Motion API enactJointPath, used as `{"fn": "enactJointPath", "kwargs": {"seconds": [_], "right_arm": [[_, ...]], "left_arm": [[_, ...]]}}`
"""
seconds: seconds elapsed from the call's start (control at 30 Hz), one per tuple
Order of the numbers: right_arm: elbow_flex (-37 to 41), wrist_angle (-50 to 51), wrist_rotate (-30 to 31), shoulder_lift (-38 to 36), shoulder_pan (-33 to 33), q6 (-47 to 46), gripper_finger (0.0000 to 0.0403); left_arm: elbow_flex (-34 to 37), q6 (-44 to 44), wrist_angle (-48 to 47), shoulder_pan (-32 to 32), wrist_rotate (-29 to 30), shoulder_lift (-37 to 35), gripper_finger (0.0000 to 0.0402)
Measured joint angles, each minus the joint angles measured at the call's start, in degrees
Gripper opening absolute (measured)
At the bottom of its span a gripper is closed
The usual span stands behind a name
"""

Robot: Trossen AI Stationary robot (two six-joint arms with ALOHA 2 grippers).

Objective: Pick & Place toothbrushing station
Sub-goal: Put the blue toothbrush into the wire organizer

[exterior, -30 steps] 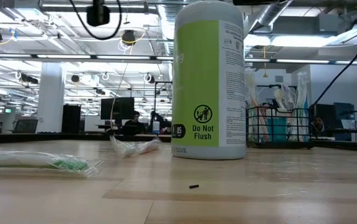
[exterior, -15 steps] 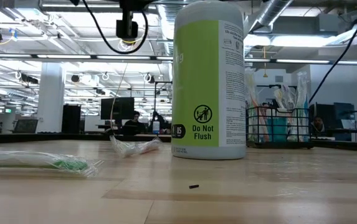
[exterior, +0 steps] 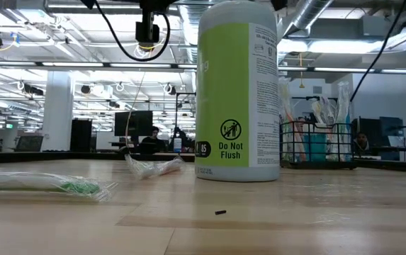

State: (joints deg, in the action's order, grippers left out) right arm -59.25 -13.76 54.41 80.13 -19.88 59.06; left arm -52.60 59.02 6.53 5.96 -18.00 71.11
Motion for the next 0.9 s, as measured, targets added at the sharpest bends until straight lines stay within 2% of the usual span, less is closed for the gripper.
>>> {"fn": "enactJointPath", "kwargs": {"seconds": [0.5,0.7,0.9], "right_arm": [[-0.45,-16.97,2.84,9.42,0.71,26.34,0.0118],[-0.43,-22.06,2.48,10.35,1.73,32.11,0.0119],[-0.43,-22.35,0.53,10.35,1.92,32.48,0.0119]], "left_arm": [[-0.01,0.34,-0.01,-0.02,-1.18,0.0,0.0013],[0.0,0.24,-0.02,-0.02,-1.43,0.0,0.0014],[0.0,0.22,0.0,-0.02,-1.9,0.0,0.0014]]}}
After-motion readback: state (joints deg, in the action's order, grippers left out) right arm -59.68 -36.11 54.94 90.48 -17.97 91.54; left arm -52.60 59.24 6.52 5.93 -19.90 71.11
